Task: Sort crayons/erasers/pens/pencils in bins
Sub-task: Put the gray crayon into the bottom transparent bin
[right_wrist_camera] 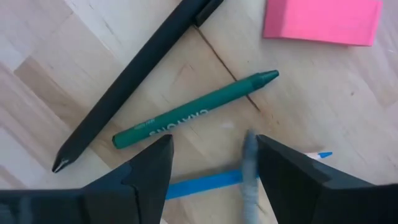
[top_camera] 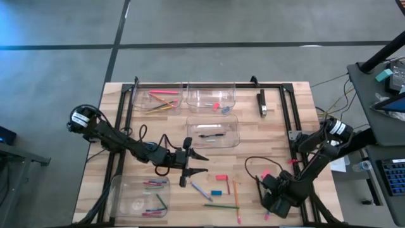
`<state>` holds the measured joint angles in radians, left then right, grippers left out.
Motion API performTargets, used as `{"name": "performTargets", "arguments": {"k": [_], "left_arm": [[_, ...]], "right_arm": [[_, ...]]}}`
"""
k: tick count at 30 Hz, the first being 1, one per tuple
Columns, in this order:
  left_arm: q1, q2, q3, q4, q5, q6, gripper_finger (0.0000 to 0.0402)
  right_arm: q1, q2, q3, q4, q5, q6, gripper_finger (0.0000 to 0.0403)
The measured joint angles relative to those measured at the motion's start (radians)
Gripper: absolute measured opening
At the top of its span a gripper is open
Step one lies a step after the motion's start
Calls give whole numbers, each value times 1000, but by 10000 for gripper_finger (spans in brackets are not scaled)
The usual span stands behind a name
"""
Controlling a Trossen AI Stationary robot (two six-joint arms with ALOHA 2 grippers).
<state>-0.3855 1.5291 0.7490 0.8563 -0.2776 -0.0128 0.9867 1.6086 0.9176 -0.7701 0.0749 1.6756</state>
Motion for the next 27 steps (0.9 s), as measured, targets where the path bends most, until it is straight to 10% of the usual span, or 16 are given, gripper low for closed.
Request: {"name": "performTargets", "arguments": {"k": [27], "left_arm": [[0,0,0,-1,0,-3,161]], "right_arm": [[120,-92,91,-170,18,-22,183]]}}
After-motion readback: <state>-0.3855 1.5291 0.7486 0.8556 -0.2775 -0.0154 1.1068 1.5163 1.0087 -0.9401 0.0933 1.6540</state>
